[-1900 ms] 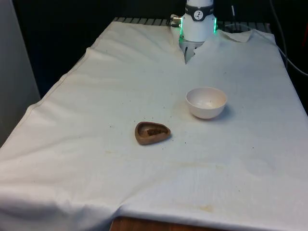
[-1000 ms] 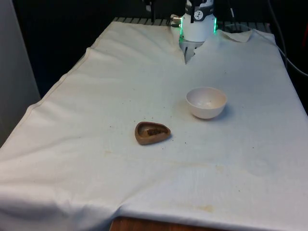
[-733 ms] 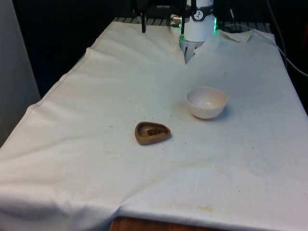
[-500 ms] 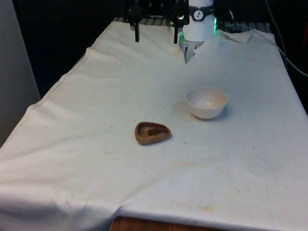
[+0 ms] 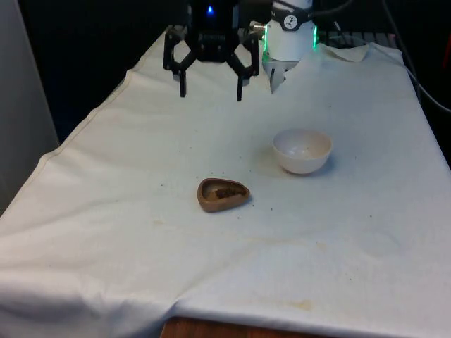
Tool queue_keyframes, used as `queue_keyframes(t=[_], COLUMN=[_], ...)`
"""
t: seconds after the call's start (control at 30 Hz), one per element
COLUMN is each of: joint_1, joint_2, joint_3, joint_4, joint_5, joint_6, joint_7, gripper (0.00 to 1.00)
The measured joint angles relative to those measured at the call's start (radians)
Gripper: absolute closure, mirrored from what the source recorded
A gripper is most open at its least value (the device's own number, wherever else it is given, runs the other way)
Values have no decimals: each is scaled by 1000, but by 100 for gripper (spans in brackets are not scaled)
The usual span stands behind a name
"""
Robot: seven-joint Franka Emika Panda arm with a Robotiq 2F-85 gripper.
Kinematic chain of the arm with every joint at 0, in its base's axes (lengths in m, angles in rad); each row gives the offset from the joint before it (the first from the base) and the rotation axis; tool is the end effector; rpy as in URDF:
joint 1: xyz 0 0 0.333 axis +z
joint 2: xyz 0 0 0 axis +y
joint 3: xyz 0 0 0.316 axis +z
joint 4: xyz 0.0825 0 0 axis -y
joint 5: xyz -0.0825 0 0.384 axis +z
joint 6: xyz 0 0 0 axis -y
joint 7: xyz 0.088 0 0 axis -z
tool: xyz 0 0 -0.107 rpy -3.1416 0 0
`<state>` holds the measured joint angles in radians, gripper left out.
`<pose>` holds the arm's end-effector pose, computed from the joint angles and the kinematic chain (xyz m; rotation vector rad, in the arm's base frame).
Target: Pour the coffee beans from the cup into the bowl.
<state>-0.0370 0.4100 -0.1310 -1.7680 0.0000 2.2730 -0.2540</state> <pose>0.6537 -0.1032 0.3425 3.0640 0.1523 0.1312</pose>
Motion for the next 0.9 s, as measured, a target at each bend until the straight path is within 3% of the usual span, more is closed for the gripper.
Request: queue_keyframes(t=[0.27, 0.63, 0.9], joint_1=[-2, -8, -15], joint_2=[127, 199, 236], joint_3=[-16, -34, -44], joint_4=[111, 143, 159], joint_5=[0, 26, 100], joint_6=[10, 46, 69], joint_7=[-22, -56, -127], gripper=[0, 0, 0])
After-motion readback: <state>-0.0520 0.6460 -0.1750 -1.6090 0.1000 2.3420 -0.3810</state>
